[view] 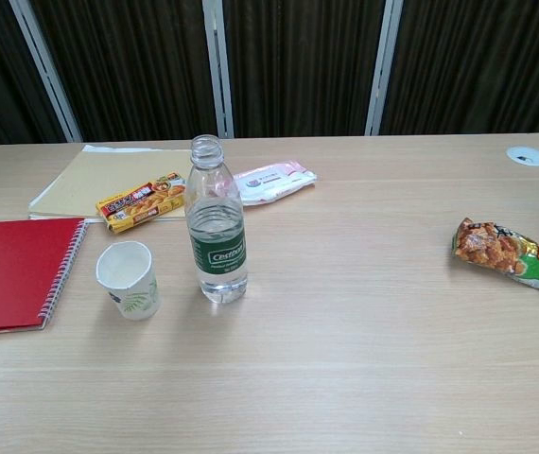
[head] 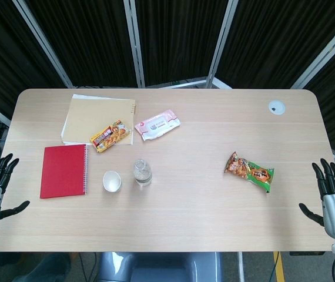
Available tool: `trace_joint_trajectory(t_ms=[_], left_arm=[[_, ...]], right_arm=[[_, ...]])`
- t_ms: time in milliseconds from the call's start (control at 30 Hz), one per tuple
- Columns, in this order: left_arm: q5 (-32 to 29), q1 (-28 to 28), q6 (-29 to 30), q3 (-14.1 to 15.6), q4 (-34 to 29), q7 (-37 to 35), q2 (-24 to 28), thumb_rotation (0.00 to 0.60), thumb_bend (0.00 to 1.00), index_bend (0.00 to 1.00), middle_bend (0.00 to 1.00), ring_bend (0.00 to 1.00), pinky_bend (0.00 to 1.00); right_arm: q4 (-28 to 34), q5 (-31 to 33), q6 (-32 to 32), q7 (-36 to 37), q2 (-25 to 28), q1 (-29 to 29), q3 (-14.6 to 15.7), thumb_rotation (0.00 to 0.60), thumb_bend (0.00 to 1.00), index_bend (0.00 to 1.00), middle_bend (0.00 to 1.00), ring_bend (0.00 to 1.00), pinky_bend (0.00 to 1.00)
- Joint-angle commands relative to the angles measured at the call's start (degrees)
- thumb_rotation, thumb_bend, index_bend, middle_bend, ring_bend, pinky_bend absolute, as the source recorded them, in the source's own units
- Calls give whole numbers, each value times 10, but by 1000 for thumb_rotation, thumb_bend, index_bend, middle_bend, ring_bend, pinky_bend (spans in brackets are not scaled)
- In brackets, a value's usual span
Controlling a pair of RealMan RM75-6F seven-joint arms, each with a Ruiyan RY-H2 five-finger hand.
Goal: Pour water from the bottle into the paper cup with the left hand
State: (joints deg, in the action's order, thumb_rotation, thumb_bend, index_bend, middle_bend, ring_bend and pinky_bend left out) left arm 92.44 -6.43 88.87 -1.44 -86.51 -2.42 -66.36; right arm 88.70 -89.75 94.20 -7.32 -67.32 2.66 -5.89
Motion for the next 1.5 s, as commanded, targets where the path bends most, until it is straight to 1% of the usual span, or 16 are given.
trace_joint_trajectory(t_ms=[33, 167, 300, 333, 433, 500, 567, 633, 733, 800, 900, 967, 1100, 1233, 1333, 1500], left_arm=[[0, 0, -1, 1, -2, 6, -2, 600, 0, 0, 0, 0, 0], [1, -1, -3, 2, -2, -4, -3, 600, 0, 0, 0, 0, 0], [4, -11, -14, 2, 11, -35, -10, 600, 0, 0, 0, 0, 0], [6, -17, -19, 0, 14, -50, -13, 600, 0, 0, 0, 0, 0], [6, -55, -51, -18, 37, -143, -45, 600, 0, 0, 0, 0, 0], [3, -76, -72, -25, 48, -185, -64, 600, 0, 0, 0, 0, 0], [-4, -100, -108, -31, 51, -208, -82, 600, 0, 0, 0, 0, 0], [-24, -137, -170, -41, 52, -225, -108, 600, 0, 0, 0, 0, 0], [-48, -173, -231, -52, 64, -238, -137, 600, 0, 0, 0, 0, 0], [-61, -195, -268, -58, 81, -248, -158, 600, 0, 0, 0, 0, 0], [-71, -226, -306, -65, 121, -264, -193, 600, 0, 0, 0, 0, 0], [-72, -240, -319, -69, 141, -283, -211, 600, 0, 0, 0, 0, 0], [-63, -271, -349, -69, 178, -361, -242, 600, 0, 0, 0, 0, 0], [-51, -293, -359, -67, 208, -410, -262, 600, 0, 0, 0, 0, 0], [-42, -306, -362, -64, 227, -441, -274, 600, 0, 0, 0, 0, 0], [-30, -332, -373, -53, 260, -466, -301, 600, 0, 0, 0, 0, 0]], right_arm=[[3, 2, -3, 4, 3, -1, 1, 600, 0, 0, 0, 0, 0], [5, 3, -5, 7, 6, -2, 2, 600, 0, 0, 0, 0, 0], [7, 4, -10, 7, 6, 0, 3, 600, 0, 0, 0, 0, 0], [7, 5, -12, 6, 6, 0, 2, 600, 0, 0, 0, 0, 0], [10, 14, -23, 3, 4, 5, -1, 600, 0, 0, 0, 0, 0], [11, 21, -31, -4, 3, 8, -3, 600, 0, 0, 0, 0, 0], [10, 28, -39, -13, 1, 11, -4, 600, 0, 0, 0, 0, 0], [8, 38, -49, -20, -2, 14, -6, 600, 0, 0, 0, 0, 0], [4, 54, -61, -28, -5, 17, -10, 600, 0, 0, 0, 0, 0], [1, 63, -67, -33, -7, 19, -14, 600, 0, 0, 0, 0, 0], [-6, 80, -76, -40, -12, 23, -20, 600, 0, 0, 0, 0, 0], [-10, 88, -82, -43, -14, 25, -22, 600, 0, 0, 0, 0, 0], [-22, 104, -93, -53, -21, 30, -27, 600, 0, 0, 0, 0, 0], [-31, 119, -99, -58, -25, 31, -31, 600, 0, 0, 0, 0, 0], [-35, 128, -102, -58, -26, 31, -34, 600, 0, 0, 0, 0, 0], [-42, 136, -107, -59, -28, 33, -35, 600, 0, 0, 0, 0, 0]])
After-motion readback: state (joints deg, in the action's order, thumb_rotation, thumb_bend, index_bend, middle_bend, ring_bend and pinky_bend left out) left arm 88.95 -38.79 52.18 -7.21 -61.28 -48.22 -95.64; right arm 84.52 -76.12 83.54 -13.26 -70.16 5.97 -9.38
